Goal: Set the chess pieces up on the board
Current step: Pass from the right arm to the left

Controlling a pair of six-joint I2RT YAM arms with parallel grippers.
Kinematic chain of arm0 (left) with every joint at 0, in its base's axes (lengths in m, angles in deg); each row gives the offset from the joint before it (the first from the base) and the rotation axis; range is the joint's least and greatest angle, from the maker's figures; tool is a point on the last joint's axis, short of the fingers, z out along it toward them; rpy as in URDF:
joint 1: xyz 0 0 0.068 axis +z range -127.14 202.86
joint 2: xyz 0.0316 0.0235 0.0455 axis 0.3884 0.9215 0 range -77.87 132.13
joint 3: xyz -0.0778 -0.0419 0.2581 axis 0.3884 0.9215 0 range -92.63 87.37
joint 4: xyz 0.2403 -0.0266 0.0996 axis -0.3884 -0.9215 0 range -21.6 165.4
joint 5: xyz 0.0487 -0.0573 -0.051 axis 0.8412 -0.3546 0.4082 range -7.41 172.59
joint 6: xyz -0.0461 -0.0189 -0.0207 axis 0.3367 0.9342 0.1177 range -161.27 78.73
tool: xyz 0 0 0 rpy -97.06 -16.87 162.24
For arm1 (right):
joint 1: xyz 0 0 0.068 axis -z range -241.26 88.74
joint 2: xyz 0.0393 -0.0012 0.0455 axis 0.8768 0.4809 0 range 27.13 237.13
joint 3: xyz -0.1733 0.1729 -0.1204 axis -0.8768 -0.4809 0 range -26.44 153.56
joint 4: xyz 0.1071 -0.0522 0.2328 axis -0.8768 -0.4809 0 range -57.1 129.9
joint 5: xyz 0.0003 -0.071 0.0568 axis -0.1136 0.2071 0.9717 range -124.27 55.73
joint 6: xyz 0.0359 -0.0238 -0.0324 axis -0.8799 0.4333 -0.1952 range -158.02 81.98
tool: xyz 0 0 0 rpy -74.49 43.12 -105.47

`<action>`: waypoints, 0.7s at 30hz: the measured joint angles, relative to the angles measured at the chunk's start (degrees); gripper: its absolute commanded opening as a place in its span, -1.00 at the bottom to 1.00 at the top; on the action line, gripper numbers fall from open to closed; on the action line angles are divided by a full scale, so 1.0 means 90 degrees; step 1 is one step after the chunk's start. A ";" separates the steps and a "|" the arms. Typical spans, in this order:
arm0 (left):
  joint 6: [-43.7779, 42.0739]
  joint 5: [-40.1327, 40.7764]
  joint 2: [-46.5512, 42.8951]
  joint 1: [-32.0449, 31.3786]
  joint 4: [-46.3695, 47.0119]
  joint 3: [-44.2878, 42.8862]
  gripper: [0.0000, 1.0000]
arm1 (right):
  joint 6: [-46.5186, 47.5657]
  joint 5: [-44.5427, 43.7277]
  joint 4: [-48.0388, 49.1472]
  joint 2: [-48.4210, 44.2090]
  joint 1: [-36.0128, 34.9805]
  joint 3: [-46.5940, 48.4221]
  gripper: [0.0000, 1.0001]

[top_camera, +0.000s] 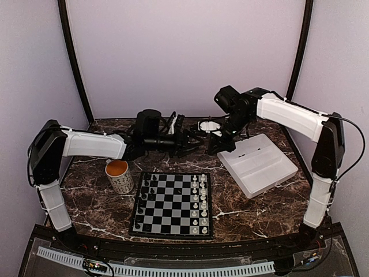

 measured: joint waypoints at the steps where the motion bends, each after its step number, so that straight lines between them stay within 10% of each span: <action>1: 0.0039 -0.0017 0.0032 -0.0007 0.0005 -0.0002 -0.11 | -0.0029 0.0019 0.0049 -0.0024 0.0000 -0.0034 -0.92; 21: 0.0469 -0.0306 0.0318 -0.0061 0.0461 -0.0046 -0.31 | -0.0189 0.0095 0.0270 -0.0151 -0.0010 -0.0078 -0.90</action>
